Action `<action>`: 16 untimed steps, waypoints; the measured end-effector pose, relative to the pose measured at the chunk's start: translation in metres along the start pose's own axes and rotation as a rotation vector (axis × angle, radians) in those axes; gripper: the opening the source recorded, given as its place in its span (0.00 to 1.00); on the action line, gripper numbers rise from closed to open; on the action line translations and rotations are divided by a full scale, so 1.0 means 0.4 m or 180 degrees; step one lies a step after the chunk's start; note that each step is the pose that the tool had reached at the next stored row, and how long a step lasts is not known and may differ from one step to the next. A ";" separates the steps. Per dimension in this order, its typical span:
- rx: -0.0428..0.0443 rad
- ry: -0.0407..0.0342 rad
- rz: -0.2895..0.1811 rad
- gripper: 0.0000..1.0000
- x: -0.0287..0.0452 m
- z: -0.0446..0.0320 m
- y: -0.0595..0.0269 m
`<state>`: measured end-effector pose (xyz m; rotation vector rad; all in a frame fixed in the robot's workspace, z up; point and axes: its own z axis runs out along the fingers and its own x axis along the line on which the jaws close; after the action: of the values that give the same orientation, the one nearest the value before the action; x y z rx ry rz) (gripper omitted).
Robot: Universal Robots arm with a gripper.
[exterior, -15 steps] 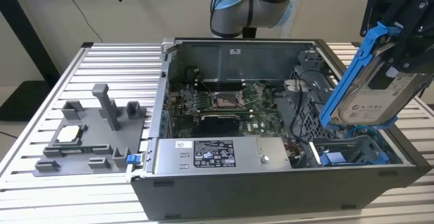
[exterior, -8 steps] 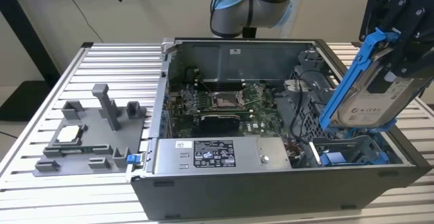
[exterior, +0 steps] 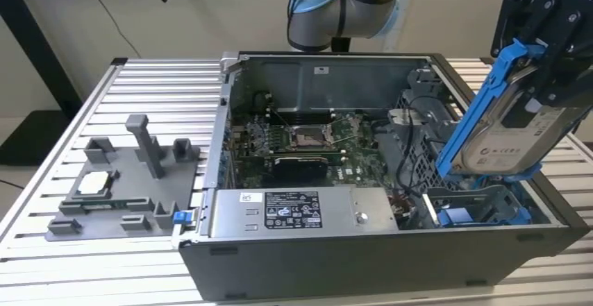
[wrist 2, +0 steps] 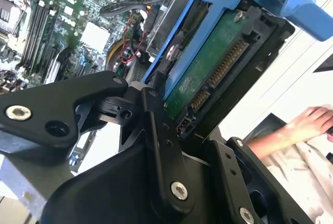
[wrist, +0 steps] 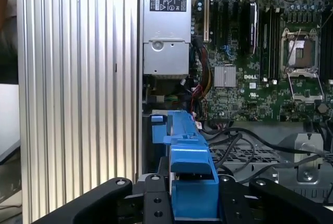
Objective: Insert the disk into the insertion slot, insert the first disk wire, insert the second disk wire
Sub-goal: 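Insert the disk into the insertion slot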
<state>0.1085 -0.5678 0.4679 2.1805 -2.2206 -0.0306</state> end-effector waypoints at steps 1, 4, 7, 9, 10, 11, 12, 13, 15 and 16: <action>0.0000 0.0000 0.0000 0.00 0.000 0.001 0.000; 0.0000 0.0000 0.0000 0.00 0.000 0.005 0.000; 0.0000 0.0000 0.0000 0.00 0.000 0.012 -0.001; 0.0000 0.0000 0.0000 0.00 0.000 0.020 -0.003; 0.0002 -0.0001 0.0000 0.00 0.000 0.027 -0.003; 0.0004 -0.0002 0.0000 0.00 0.000 0.032 -0.004; 0.0008 -0.0003 0.0000 0.00 0.000 0.038 -0.004; 0.0010 -0.0003 0.0000 0.00 0.000 0.042 -0.004; 0.0014 -0.0004 0.0000 0.00 0.000 0.052 -0.005; 0.0016 -0.0004 0.0000 0.00 0.000 0.056 -0.005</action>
<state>0.1098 -0.5678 0.4454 2.1834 -2.2239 -0.0264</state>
